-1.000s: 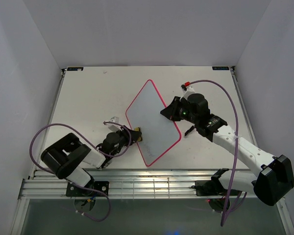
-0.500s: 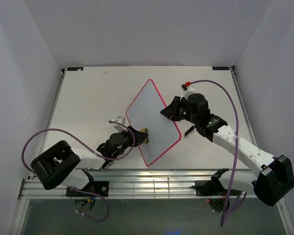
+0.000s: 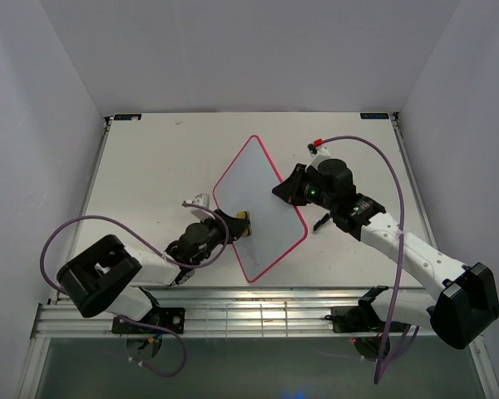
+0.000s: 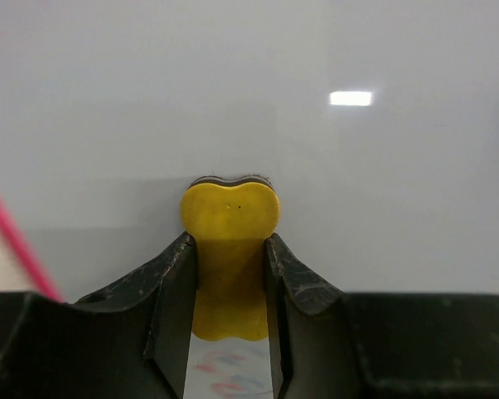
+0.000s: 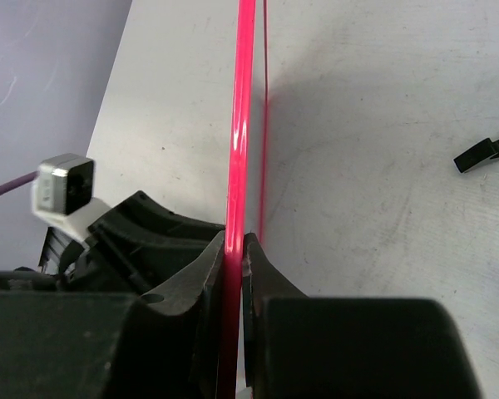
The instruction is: Erase the whiteboard
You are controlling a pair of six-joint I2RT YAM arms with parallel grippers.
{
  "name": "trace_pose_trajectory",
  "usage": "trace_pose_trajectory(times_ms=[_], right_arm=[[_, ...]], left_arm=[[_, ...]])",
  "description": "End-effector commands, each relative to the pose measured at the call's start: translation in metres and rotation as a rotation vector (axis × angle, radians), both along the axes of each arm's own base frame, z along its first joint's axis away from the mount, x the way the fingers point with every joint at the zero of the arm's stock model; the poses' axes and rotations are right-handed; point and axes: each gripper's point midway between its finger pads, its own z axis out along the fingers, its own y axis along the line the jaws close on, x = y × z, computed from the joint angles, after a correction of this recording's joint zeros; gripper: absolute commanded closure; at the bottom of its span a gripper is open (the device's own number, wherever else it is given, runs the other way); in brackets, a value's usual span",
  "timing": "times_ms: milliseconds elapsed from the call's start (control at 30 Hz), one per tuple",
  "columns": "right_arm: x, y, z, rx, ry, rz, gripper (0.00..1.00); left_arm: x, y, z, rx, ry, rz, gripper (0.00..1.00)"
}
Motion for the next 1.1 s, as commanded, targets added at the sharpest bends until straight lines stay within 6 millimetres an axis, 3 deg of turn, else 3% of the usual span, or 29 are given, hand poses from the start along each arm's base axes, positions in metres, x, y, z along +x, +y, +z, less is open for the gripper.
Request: trace_pose_trajectory(times_ms=[0, 33, 133, 233, 400, 467, 567, 633, 800, 1000, 1067], right_arm=[[-0.037, 0.041, 0.066, 0.237, -0.084, 0.216, 0.92], [-0.037, 0.041, 0.065, 0.235, -0.081, 0.216, 0.92], [-0.037, 0.041, 0.065, 0.237, -0.083, 0.217, 0.92], [-0.037, 0.041, 0.064, 0.237, -0.083, 0.217, 0.92], [-0.036, 0.041, 0.060, 0.232, -0.079, 0.209, 0.92], [-0.036, 0.040, 0.061, 0.232, -0.080, 0.206, 0.92], [-0.035, 0.039, 0.062, 0.236, -0.083, 0.201, 0.92], [-0.035, 0.040, 0.061, 0.237, -0.081, 0.201, 0.92], [-0.035, 0.040, 0.062, 0.244, -0.079, 0.201, 0.92], [-0.035, 0.039, 0.063, 0.244, -0.081, 0.195, 0.92], [-0.034, 0.038, 0.064, 0.244, -0.084, 0.188, 0.92]], left_arm=[[-0.024, 0.034, -0.089, 0.162, 0.224, 0.019, 1.00], [-0.027, 0.043, -0.099, 0.171, 0.245, 0.031, 1.00], [-0.033, 0.039, -0.104, 0.154, 0.265, 0.007, 1.00], [-0.040, 0.018, -0.086, 0.128, 0.206, -0.061, 1.00], [-0.060, -0.022, -0.034, 0.058, 0.093, -0.160, 1.00], [-0.064, -0.027, -0.026, 0.077, 0.074, -0.160, 1.00], [-0.071, -0.044, 0.007, 0.041, 0.014, -0.193, 1.00], [-0.070, -0.043, 0.005, 0.053, 0.020, -0.186, 1.00], [-0.066, -0.030, -0.031, 0.116, 0.097, -0.114, 1.00], [-0.078, 0.010, -0.111, 0.217, 0.308, 0.006, 1.00], [-0.084, 0.026, -0.126, 0.224, 0.360, 0.051, 1.00]])
